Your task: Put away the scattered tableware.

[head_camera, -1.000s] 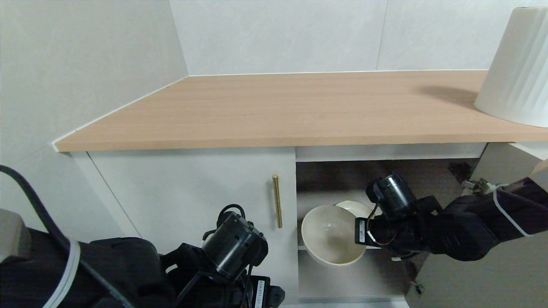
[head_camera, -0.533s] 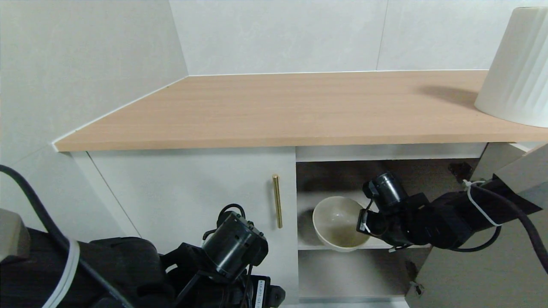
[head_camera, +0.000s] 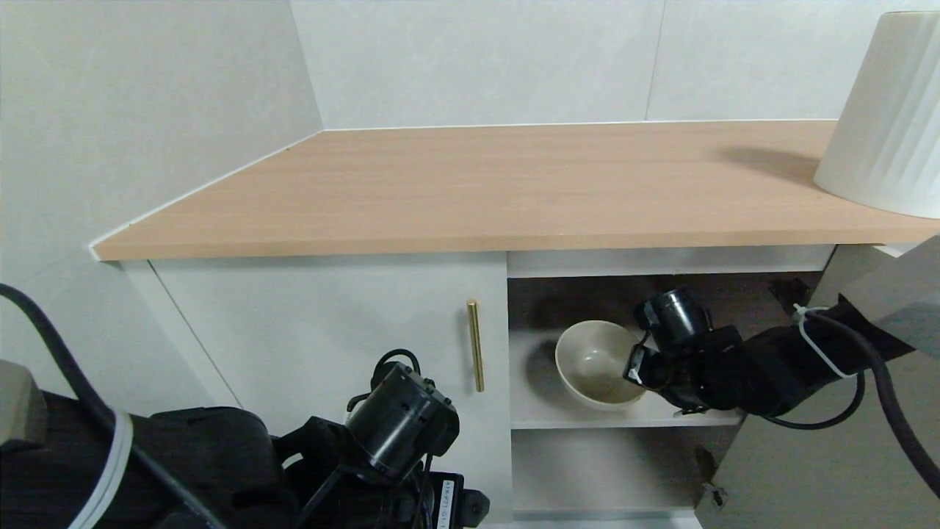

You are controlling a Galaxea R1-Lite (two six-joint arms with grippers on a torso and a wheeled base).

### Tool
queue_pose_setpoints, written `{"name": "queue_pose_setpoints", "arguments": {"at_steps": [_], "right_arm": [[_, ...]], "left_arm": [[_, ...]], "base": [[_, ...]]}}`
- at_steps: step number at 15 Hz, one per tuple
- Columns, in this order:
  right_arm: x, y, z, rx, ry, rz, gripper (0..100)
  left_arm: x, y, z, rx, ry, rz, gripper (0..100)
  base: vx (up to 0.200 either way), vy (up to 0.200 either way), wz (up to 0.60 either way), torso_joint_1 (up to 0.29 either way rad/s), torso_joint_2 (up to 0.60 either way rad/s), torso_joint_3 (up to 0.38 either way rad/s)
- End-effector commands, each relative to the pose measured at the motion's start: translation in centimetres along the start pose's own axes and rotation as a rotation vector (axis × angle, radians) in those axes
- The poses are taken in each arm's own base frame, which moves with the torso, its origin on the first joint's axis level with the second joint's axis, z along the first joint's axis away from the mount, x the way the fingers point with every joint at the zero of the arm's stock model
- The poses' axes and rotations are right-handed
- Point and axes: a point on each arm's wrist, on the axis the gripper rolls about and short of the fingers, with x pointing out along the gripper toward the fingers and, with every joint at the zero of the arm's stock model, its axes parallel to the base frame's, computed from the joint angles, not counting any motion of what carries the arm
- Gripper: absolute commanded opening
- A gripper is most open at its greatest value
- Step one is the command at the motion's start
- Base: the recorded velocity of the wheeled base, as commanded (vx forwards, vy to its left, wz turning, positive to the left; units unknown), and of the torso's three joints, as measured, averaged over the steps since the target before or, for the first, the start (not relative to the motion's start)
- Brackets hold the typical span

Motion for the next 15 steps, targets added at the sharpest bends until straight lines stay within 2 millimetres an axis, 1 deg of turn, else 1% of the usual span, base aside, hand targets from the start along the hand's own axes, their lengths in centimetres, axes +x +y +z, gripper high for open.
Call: {"name": "queue_pose_setpoints", "arguments": {"at_steps": [1,4,6,12,15], "right_arm": [[1.2,-0.5,0.3,0.013,-0.003,-0.030,0],[2.8,-1.0,0.5,0.024,-0.021,-0.083,0],[3.4,-1.1,0.4,0.026,-0.017,-0.093,0],[4.2,-0.8,0.6,0.037,-0.028,-0.094,0],[4.1,-0.8,0.6,0.036,-0.030,-0.092,0]], "left_arm": [[-0.1,0.0,0.0,-0.001,-0.002,-0.001,100],[-0.1,0.0,0.0,0.000,-0.003,0.000,100],[-0.2,0.0,0.0,0.000,-0.003,-0.002,100],[-0.2,0.0,0.1,0.000,-0.008,-0.004,100],[-0.2,0.0,0.1,0.000,-0.008,-0.004,100]], "base": [[0.000,0.000,0.00,0.000,0.00,0.000],[0.000,0.000,0.00,0.000,0.00,0.000],[0.000,0.000,0.00,0.000,0.00,0.000],[0.000,0.000,0.00,0.000,0.00,0.000],[0.000,0.000,0.00,0.000,0.00,0.000]]}}
